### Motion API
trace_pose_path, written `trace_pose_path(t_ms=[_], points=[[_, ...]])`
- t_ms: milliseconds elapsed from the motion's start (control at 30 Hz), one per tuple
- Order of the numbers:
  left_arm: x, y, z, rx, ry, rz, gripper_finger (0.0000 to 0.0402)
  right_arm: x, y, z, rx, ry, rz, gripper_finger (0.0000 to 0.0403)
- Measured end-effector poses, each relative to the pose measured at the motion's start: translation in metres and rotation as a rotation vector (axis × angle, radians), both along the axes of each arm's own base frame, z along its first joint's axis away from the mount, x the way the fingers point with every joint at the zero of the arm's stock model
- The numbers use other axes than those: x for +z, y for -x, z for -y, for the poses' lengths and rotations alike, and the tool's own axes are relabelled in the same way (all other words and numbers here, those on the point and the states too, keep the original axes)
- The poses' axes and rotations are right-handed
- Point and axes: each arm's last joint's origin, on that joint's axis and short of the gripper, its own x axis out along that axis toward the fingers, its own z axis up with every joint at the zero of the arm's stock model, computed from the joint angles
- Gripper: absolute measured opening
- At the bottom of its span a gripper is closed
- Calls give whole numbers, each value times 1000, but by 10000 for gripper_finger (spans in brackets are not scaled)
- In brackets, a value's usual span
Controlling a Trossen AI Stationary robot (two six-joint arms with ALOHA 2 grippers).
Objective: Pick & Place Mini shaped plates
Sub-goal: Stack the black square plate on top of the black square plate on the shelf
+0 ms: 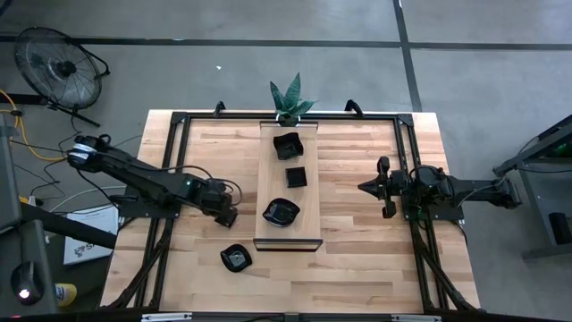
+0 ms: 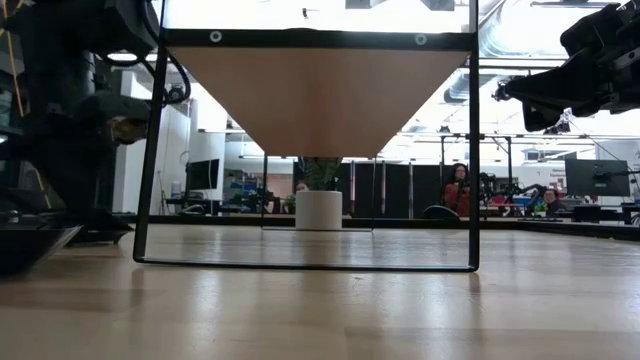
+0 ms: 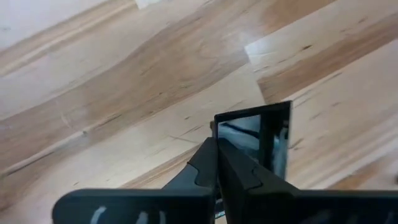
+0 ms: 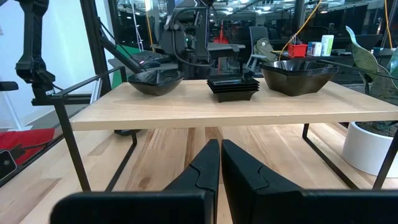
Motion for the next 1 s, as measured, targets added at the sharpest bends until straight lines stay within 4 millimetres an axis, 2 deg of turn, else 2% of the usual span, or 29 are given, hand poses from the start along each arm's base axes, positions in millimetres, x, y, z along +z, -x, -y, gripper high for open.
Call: trace_pose_path(t_ms=[1000], points=[[51,33,-13,-64,-141,311,0,0,0,0,0,0,0,12]])
